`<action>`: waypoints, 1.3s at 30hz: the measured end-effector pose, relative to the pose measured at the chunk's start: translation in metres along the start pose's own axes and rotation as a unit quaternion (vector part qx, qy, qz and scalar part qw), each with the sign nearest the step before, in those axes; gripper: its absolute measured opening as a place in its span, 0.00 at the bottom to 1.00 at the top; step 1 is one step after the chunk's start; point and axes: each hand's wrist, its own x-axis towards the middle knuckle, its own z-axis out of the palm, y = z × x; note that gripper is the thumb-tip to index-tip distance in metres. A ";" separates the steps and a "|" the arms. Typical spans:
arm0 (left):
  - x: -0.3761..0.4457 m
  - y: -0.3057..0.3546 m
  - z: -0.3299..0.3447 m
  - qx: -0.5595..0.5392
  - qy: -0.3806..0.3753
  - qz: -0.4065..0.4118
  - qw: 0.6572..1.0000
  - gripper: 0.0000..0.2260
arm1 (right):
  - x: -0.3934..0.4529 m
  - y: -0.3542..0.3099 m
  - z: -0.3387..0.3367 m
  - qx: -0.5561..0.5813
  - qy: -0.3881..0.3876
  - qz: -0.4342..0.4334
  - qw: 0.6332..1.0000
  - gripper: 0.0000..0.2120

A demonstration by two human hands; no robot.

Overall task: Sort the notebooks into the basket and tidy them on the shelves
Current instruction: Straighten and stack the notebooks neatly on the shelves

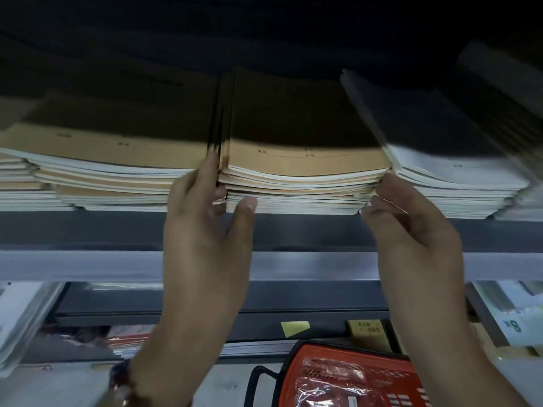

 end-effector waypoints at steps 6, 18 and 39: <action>0.023 -0.003 -0.008 0.134 0.026 0.069 0.988 0.23 | -0.003 0.004 0.012 -0.020 -0.019 -0.010 1.000 0.21; 0.025 -0.004 -0.011 0.115 0.021 0.082 0.990 0.16 | -0.001 -0.008 0.016 -0.004 -0.011 -0.029 0.999 0.17; 0.023 -0.014 -0.004 0.073 0.042 0.086 0.993 0.19 | 0.001 0.011 0.026 -0.002 0.030 -0.054 0.998 0.19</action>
